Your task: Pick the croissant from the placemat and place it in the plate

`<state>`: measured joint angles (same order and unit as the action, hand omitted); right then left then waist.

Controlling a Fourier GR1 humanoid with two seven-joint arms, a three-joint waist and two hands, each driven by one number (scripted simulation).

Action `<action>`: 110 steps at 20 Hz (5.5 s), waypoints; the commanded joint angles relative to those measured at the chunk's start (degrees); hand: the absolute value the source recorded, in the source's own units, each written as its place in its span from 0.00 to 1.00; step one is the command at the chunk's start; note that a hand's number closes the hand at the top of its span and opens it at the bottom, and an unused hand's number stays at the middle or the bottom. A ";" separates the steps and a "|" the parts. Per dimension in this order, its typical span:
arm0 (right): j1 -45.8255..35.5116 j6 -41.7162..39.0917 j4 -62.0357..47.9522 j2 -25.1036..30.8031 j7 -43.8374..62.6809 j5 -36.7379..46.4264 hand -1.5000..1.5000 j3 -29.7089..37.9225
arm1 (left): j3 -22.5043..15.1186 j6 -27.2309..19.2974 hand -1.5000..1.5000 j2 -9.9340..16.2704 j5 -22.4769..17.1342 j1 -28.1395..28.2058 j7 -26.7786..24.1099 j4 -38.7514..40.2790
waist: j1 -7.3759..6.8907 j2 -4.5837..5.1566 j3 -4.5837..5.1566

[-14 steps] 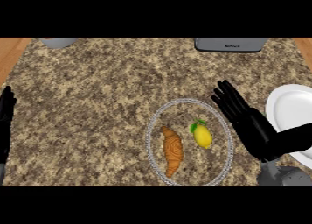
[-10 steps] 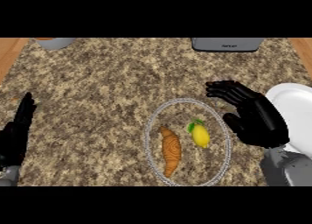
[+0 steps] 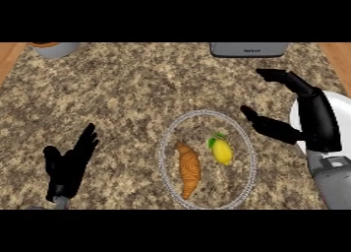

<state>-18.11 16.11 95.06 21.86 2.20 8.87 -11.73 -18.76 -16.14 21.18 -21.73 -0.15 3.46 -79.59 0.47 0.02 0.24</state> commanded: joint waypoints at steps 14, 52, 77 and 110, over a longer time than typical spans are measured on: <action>1.00 -19.87 14.14 7.44 27.92 19.43 0.00 -15.97 | 0.60 2.88 0.50 -3.58 0.39 -1.56 4.46 0.68 | -0.30 -0.32 -0.04; -2.38 -22.61 -15.47 -21.82 47.40 47.57 0.00 -32.42 | 9.22 8.12 0.50 -8.69 8.13 -1.41 10.43 -2.95 | -0.97 0.04 -0.25; -3.35 -20.74 -24.42 -19.61 31.51 55.44 1.00 -29.55 | 13.79 14.58 0.50 -11.11 11.10 2.95 5.22 -0.68 | -0.66 -0.02 -0.24; -22.11 21.48 -31.70 -10.58 82.90 102.07 1.00 35.53 | 10.77 12.28 0.50 -12.76 13.32 0.60 8.67 -3.11 | -2.76 1.34 -0.38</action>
<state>-40.96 29.12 63.38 12.47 69.23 105.03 19.22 -7.90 -4.24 8.21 -8.35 0.32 11.95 -82.75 -2.50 1.55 -0.13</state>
